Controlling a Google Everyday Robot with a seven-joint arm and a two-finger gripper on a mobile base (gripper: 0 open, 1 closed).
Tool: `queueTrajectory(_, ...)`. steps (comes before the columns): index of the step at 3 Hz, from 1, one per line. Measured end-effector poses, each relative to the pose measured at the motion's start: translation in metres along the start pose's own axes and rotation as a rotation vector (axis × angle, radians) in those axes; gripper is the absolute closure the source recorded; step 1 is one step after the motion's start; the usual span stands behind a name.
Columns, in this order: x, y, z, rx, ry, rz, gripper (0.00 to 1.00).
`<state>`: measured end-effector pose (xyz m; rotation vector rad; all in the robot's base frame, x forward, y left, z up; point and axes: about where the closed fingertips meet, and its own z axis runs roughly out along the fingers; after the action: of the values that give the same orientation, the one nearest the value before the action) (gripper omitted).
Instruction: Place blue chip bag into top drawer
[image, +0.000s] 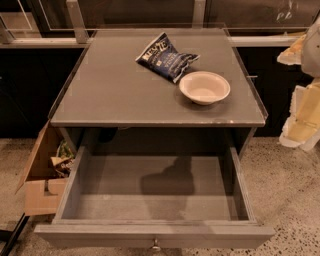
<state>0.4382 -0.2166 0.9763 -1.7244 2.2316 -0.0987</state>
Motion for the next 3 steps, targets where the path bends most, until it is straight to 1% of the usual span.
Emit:
queueTrajectory(1, 0.0, 0.0, 0.0, 0.0, 0.0, 0.0, 0.0)
queueTrajectory(2, -0.011, -0.011, 0.008, 0.001, -0.071, -0.003, 0.0)
queueTrajectory(3, -0.035, -0.045, 0.032, -0.03, -0.222, 0.015, 0.0)
